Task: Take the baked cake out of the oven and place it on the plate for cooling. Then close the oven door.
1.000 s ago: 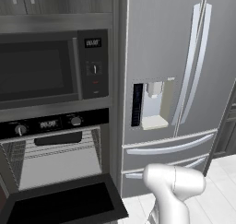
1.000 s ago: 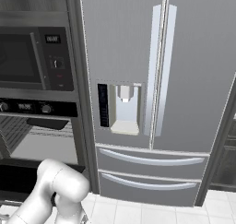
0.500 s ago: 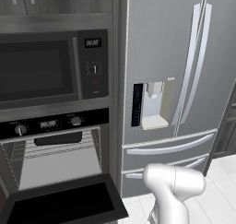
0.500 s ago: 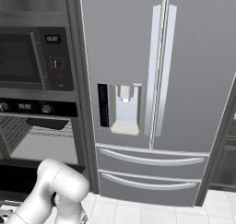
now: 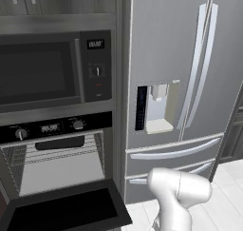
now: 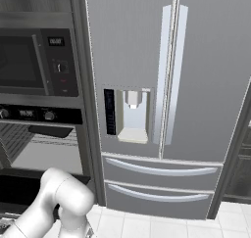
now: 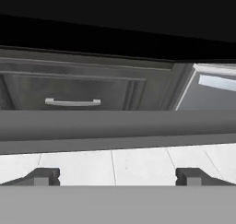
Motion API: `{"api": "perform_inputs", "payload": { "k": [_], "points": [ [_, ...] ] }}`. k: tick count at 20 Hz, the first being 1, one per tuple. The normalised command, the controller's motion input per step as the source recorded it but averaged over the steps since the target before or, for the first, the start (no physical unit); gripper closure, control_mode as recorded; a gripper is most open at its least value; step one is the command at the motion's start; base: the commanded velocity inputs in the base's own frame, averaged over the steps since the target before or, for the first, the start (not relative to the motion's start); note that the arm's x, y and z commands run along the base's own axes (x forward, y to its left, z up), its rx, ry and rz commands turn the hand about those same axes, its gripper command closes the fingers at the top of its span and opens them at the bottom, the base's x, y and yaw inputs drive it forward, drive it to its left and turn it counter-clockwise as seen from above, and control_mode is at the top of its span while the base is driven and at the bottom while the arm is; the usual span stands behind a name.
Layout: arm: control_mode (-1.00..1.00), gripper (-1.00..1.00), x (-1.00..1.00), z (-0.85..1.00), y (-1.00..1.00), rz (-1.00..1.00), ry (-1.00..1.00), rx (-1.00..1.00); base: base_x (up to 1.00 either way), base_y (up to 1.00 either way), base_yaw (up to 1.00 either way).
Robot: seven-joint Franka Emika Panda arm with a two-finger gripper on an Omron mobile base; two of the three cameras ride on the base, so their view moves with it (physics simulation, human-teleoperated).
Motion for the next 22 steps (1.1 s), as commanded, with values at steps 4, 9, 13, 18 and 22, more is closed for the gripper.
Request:
{"api": "perform_inputs", "payload": {
  "k": [4, 9, 13, 18, 22],
  "points": [
    [-1.0, -1.0, 0.13, -0.4, 0.38, 0.0, -0.12, 0.0, 0.0, 0.0, 0.0],
    [-1.0, -1.0, 0.03, -0.5, 0.42, 0.0, -0.14, 0.0, 0.0, 0.0, 0.0],
    [-1.0, -1.0, -0.07, -0.65, 0.36, 0.0, -0.18, 0.0, 0.0, 0.0, 0.0],
    [-1.0, -1.0, -0.06, -0.45, 0.28, 0.0, -0.25, 0.01, 0.0, 0.0, 0.0],
    [-1.0, -1.0, 0.06, 0.01, 0.1, -0.01, -0.15, 0.0, 0.0, 0.0, 0.0]
  ]
}}
